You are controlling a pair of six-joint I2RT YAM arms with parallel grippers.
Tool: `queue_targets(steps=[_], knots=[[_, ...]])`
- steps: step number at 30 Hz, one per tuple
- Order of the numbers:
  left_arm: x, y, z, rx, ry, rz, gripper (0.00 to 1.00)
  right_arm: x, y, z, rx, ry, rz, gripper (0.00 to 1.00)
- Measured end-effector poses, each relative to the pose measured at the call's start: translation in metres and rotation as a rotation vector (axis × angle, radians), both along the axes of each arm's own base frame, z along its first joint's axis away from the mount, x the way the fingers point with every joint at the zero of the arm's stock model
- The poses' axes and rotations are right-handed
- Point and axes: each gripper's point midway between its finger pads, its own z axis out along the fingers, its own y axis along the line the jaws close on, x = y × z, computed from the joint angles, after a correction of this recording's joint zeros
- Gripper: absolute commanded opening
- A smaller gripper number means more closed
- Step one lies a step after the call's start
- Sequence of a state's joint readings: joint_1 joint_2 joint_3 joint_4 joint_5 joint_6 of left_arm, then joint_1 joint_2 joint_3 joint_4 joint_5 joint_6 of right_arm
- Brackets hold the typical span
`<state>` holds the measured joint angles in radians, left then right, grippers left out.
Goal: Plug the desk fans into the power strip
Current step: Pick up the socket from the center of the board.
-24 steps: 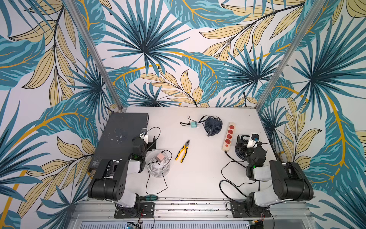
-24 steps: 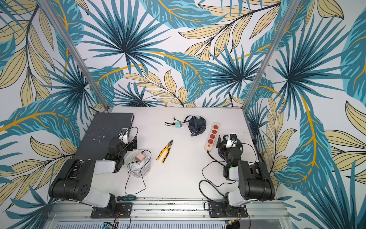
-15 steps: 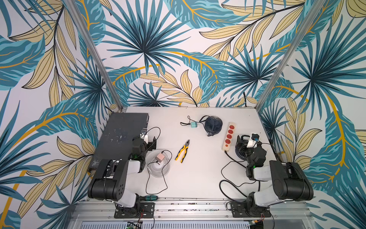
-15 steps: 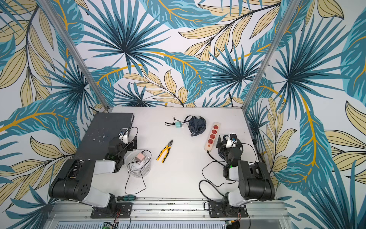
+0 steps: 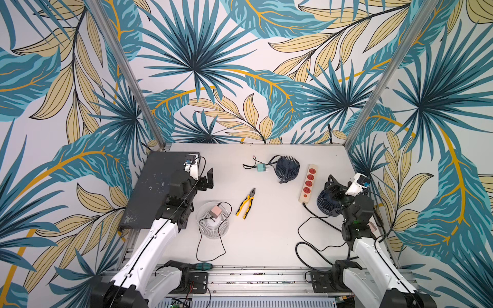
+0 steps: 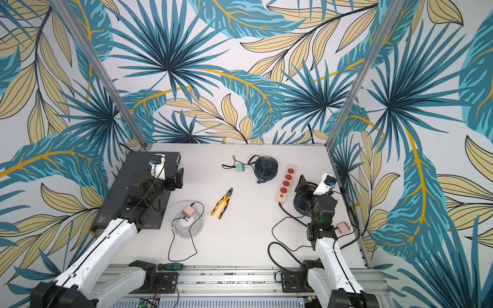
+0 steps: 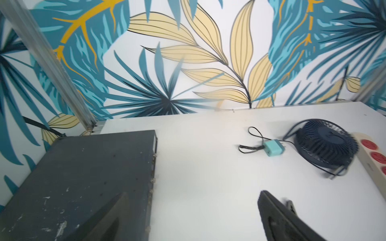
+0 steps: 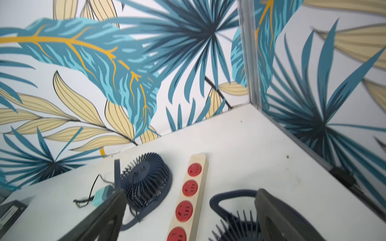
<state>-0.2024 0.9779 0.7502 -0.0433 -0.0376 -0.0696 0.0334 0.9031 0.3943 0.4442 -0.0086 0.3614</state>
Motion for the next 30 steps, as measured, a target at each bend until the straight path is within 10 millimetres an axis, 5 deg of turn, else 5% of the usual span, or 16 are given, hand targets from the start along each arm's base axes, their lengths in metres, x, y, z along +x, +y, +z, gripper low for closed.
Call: queue_targets(steps=[7, 15, 21, 30], knots=[[-0.044, -0.026, -0.022, -0.026, 0.16, -0.134, 1.0, 0.017, 0.048, -0.05, -0.003, 0.395, 0.111, 0.96], [-0.065, -0.035, -0.042, 0.025, 0.268, -0.232, 1.0, 0.035, 0.055, -0.126, -0.048, 0.696, 0.052, 0.93], [-0.07, -0.043, -0.042, 0.007, 0.277, -0.278, 1.0, 0.057, 0.066, -0.143, -0.054, 0.741, 0.039, 0.87], [-0.074, -0.048, -0.04, -0.024, 0.277, -0.301, 1.0, 0.054, 0.067, -0.181, -0.087, 0.85, 0.005, 0.81]])
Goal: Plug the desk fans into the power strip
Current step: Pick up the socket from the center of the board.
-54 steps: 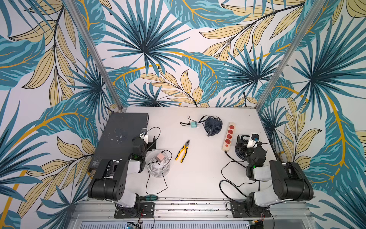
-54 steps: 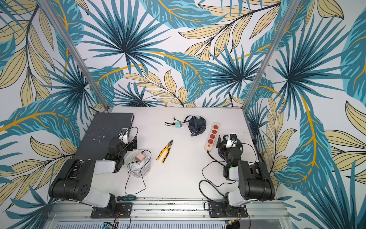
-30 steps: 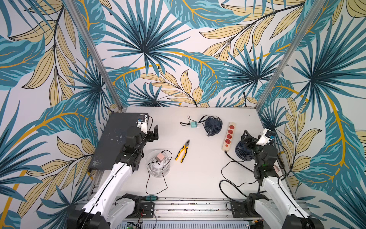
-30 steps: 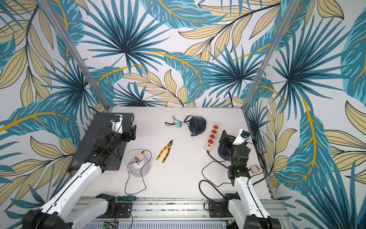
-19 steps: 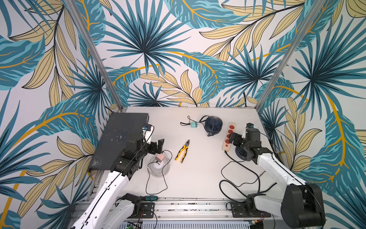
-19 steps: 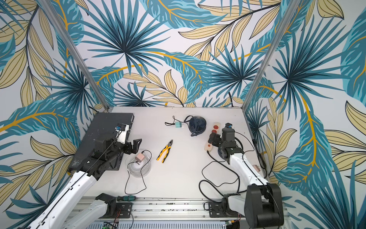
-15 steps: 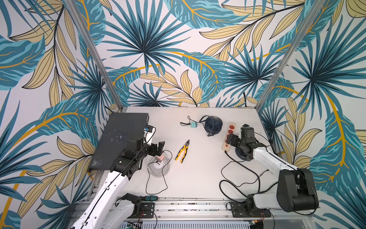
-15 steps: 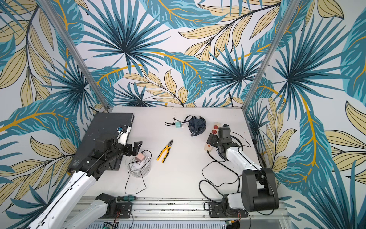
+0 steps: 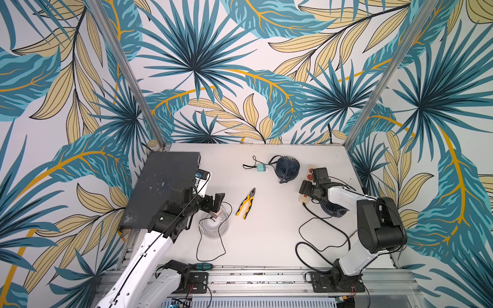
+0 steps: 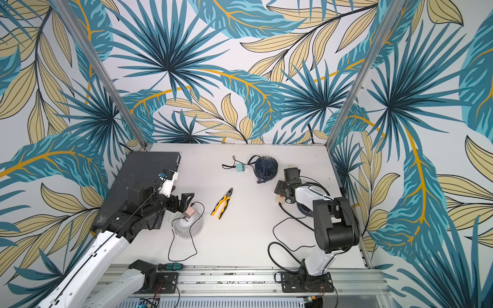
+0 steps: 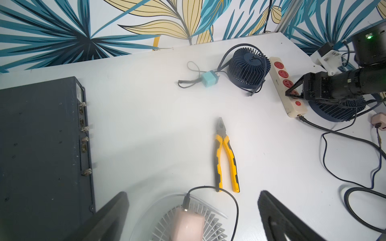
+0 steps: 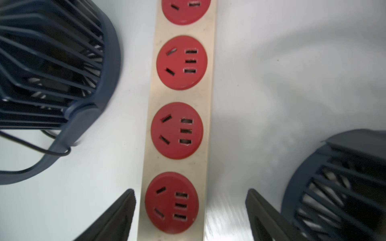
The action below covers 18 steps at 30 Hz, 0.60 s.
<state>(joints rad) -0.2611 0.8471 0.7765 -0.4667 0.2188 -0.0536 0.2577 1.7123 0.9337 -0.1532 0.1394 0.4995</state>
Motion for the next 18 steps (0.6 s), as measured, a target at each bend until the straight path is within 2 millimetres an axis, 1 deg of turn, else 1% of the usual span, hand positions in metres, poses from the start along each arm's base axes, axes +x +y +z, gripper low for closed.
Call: queue_targets(steps=[2, 4, 6, 8, 10, 12, 14, 15, 17, 18], knots=[[-0.001, 0.0, 0.001, -0.006, -0.004, -0.001, 1.0, 0.005, 0.002, -0.002, -0.013, 0.005, -0.003, 0.75], [-0.002, 0.0, 0.002, -0.01, -0.006, 0.0, 1.0, 0.008, 0.005, -0.006, -0.017, 0.009, -0.002, 0.65], [-0.002, 0.0, 0.002, -0.013, -0.004, 0.0, 1.0, 0.006, 0.008, -0.011, -0.025, 0.022, -0.003, 0.56], [-0.002, 0.0, 0.002, -0.016, -0.003, 0.002, 1.0, 0.006, 0.009, -0.011, -0.027, 0.017, -0.008, 0.46], [-0.002, 0.0, 0.002, -0.018, -0.003, 0.003, 1.0, 0.002, 0.008, -0.008, -0.031, 0.0, -0.017, 0.38], [-0.002, 0.0, 0.002, -0.019, -0.002, 0.004, 1.0, -0.01, 0.005, -0.004, -0.031, -0.008, -0.022, 0.35], [-0.002, 0.0, 0.003, -0.02, -0.004, 0.004, 1.0, -0.024, 0.001, 0.004, -0.028, -0.027, -0.013, 0.3], [-0.002, 0.0, 0.003, -0.02, -0.003, 0.004, 1.0, -0.029, 0.001, 0.011, -0.028, -0.047, 0.001, 0.27], [-0.003, 0.0, 0.003, -0.021, -0.005, 0.004, 1.0, -0.038, 0.006, 0.032, -0.024, -0.107, 0.057, 0.23], [-0.003, -0.001, 0.003, -0.021, -0.005, 0.003, 1.0, -0.04, 0.012, 0.047, -0.024, -0.154, 0.105, 0.23]])
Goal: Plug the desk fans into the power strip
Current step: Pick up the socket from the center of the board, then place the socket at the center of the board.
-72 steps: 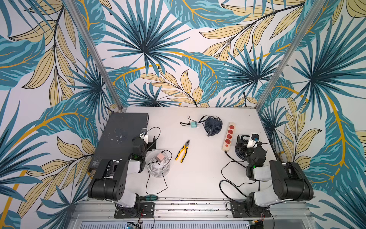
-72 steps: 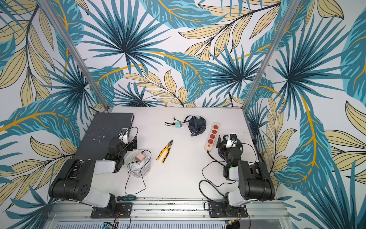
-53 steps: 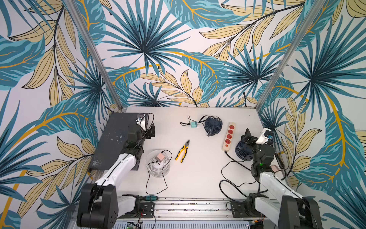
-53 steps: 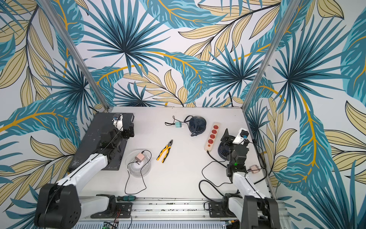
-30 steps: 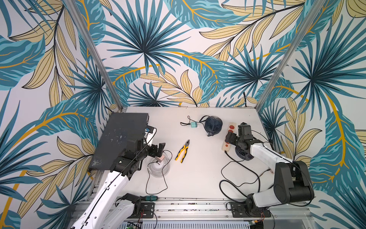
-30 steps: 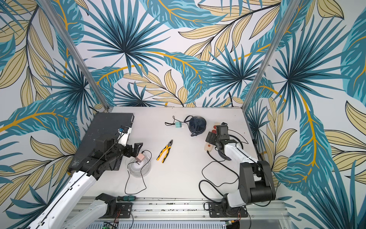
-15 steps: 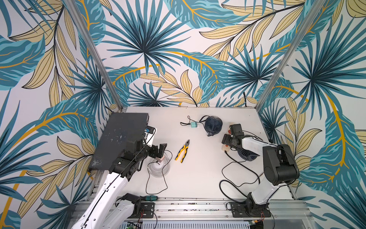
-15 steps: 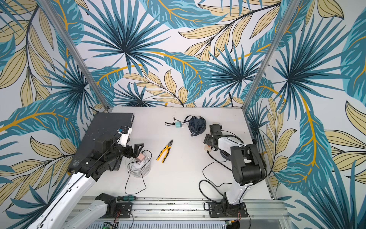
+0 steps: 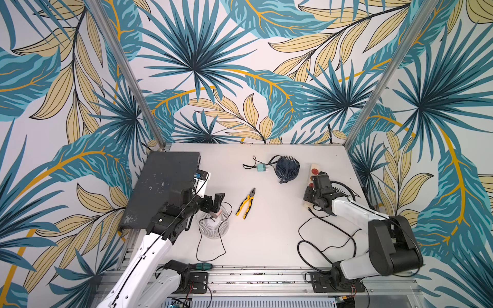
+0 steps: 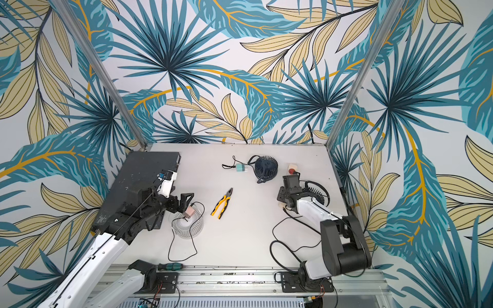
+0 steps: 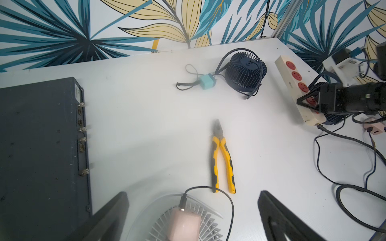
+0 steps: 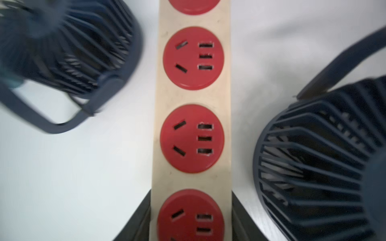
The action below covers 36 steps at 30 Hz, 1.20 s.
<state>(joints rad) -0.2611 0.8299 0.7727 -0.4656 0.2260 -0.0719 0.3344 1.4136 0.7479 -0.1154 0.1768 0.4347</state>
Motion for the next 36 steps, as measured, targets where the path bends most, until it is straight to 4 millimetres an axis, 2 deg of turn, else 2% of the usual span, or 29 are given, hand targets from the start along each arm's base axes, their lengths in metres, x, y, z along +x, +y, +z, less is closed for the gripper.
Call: queue_targets(steps=[2, 5, 6, 8, 11, 13, 17, 25, 29, 32, 35, 36], knots=[[0.0, -0.001, 0.0, -0.002, 0.0, -0.003, 1.0, -0.003, 0.018, 0.031, -0.006, -0.1, 0.121, 0.24], [-0.001, -0.003, 0.0, -0.009, 0.001, -0.015, 1.0, -0.015, 0.059, 0.078, -0.016, -0.262, 0.377, 0.24], [-0.002, -0.003, 0.0, -0.011, 0.002, -0.02, 1.0, -0.021, 0.071, 0.086, -0.028, -0.296, 0.458, 0.24], [-0.003, -0.005, -0.001, -0.015, 0.004, -0.027, 1.0, -0.032, 0.089, 0.091, -0.062, -0.328, 0.597, 0.24], [-0.004, -0.007, -0.001, -0.021, 0.006, -0.039, 1.0, -0.05, 0.107, 0.077, -0.144, -0.308, 0.784, 0.23], [-0.004, -0.008, -0.003, -0.024, 0.008, -0.043, 1.0, -0.06, 0.111, 0.066, -0.197, -0.283, 0.878, 0.25], [-0.004, -0.008, -0.004, -0.024, 0.012, -0.046, 1.0, -0.078, 0.112, 0.047, -0.302, -0.242, 1.046, 0.28], [0.0, -0.008, -0.013, -0.015, 0.042, -0.042, 1.0, -0.122, 0.11, -0.015, -0.504, -0.05, 1.333, 0.29], [0.002, -0.009, -0.02, -0.01, 0.068, -0.044, 1.0, -0.138, 0.11, -0.038, -0.573, 0.02, 1.45, 0.31], [0.002, -0.01, -0.028, -0.002, 0.096, -0.045, 1.0, -0.14, 0.116, -0.047, -0.595, 0.035, 1.51, 0.42], [0.002, -0.009, -0.035, 0.011, 0.121, -0.048, 1.0, -0.136, 0.123, -0.051, -0.611, 0.031, 1.542, 0.65], [0.001, -0.009, -0.037, 0.018, 0.13, -0.049, 1.0, -0.134, 0.124, -0.053, -0.621, 0.03, 1.55, 0.7]])
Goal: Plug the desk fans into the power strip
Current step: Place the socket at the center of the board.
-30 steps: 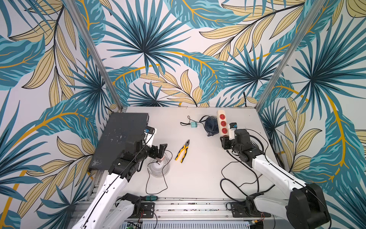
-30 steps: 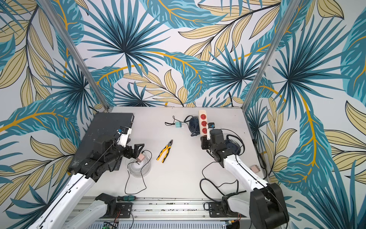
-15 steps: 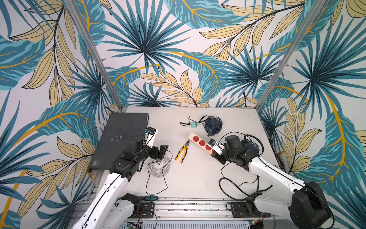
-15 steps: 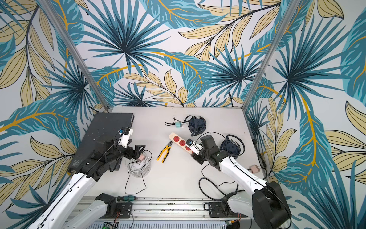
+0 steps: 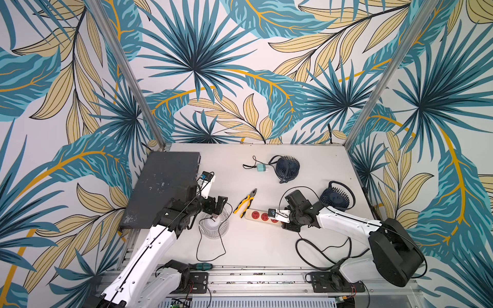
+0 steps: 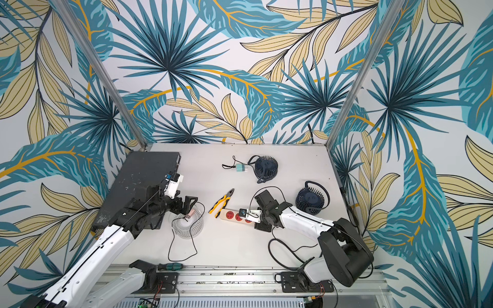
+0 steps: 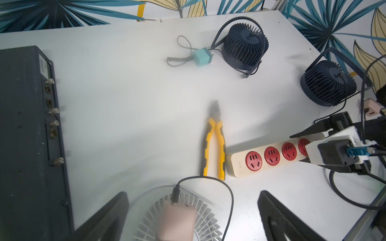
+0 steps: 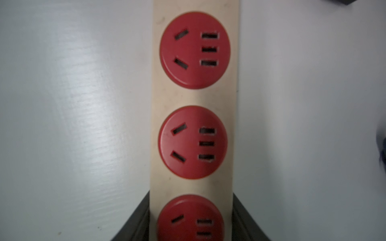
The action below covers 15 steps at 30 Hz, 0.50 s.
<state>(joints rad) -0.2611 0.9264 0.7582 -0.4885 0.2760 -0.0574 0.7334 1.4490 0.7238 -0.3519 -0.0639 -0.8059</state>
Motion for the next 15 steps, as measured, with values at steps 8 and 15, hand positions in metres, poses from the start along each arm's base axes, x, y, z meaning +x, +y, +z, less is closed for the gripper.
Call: queue_targets(steps=[8, 15], knots=[[-0.001, 0.015, -0.008, 0.156, 0.025, -0.009, 1.0, 0.015, 0.017, 0.026, 0.102, -0.092, 0.004, 0.95], [-0.02, 0.027, -0.026, 0.314, 0.059, -0.104, 0.97, 0.024, 0.02, 0.15, 0.559, -0.331, -0.225, 1.0]])
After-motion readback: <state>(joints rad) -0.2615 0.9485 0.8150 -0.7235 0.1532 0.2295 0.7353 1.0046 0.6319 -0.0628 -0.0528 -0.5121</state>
